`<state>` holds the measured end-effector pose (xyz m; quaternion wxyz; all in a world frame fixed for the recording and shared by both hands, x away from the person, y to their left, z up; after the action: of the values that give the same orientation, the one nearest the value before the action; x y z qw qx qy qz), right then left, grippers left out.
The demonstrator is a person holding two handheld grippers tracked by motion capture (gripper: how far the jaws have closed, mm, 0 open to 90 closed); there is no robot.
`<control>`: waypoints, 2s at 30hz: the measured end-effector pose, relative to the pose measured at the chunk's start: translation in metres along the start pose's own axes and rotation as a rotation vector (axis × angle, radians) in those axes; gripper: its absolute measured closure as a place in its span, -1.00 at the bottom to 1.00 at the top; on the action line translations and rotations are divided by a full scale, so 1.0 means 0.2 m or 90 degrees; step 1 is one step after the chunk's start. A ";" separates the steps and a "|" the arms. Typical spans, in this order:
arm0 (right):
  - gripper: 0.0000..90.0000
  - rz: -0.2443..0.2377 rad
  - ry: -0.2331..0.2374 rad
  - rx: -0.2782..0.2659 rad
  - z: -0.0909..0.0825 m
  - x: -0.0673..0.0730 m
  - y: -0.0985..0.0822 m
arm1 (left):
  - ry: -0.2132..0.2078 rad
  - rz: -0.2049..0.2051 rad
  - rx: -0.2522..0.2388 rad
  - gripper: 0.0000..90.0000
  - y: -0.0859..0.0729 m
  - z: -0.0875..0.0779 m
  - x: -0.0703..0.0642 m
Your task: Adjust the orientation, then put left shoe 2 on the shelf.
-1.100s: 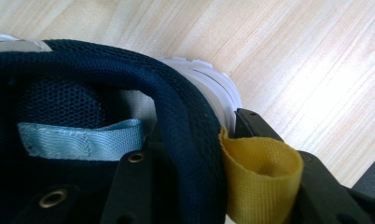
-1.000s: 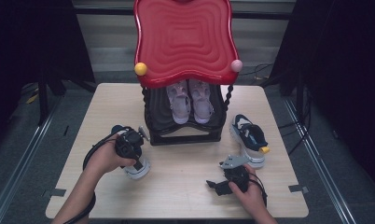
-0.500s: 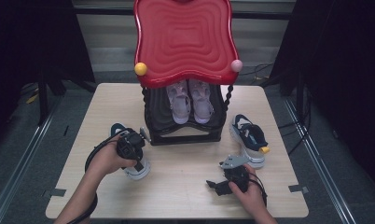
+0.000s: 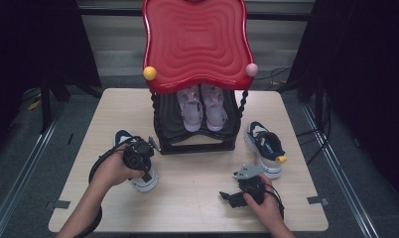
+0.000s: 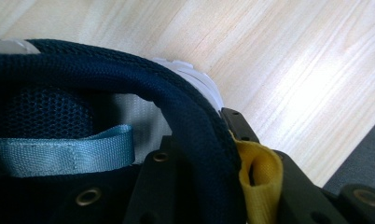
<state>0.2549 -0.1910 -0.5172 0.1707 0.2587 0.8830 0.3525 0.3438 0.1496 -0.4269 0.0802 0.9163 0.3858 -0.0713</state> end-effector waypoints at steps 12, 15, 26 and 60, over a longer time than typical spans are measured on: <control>-0.73 0.000 0.000 0.000 0.00 0.00 0.00 | 0.018 0.023 -0.005 0.70 -0.01 -0.19 -0.03; -0.73 0.001 0.000 0.000 0.00 0.00 0.00 | 0.019 0.025 -0.009 0.70 -0.01 -0.25 -0.03; -0.74 -0.001 -0.001 -0.002 0.00 0.00 0.00 | 0.024 0.066 0.010 0.70 0.03 -0.48 -0.07; -0.73 0.000 0.002 0.000 0.00 0.00 0.00 | 0.140 0.143 -0.102 0.69 0.13 -1.37 -0.32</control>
<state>0.2554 -0.1913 -0.5171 0.1692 0.2579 0.8833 0.3529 0.3362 0.1429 -0.1452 0.1182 0.9465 0.2921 0.0696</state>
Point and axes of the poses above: each handheld gripper's, and its own axes: z roughly forward along the jaws, y roughly out of its top, x roughly to its left, the point moved 1 cm from there along z, roughly forward along the jaws, and after that the axes turned 12 degrees about -z, right-handed, at the moved point
